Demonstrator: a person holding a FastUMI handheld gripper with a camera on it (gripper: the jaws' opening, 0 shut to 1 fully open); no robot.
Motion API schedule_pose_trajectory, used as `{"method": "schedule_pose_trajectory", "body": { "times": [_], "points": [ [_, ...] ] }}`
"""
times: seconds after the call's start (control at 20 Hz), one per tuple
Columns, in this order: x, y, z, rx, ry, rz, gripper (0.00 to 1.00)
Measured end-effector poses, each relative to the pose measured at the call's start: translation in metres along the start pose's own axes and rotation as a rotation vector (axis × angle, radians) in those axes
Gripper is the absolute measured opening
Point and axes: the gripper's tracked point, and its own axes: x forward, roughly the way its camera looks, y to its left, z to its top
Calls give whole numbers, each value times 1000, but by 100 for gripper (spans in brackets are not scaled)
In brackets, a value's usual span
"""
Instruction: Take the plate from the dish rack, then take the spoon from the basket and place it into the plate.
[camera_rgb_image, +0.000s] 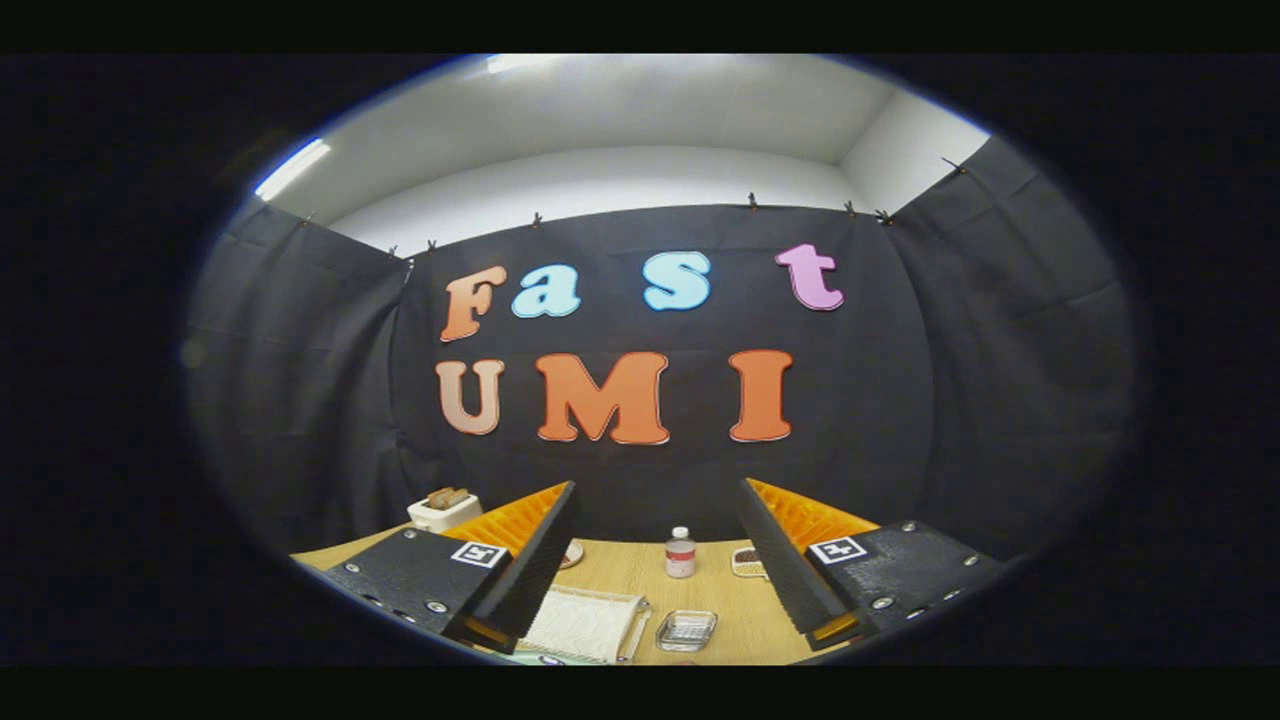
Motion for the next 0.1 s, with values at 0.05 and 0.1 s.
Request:
{"method": "schedule_pose_trajectory", "body": {
  "times": [0.05, 0.1],
  "points": [
    [0, 2, -1, -7, 2, 0, 94],
    [1, 6, 1, -9, 0, 4, 94]
  ]
}}
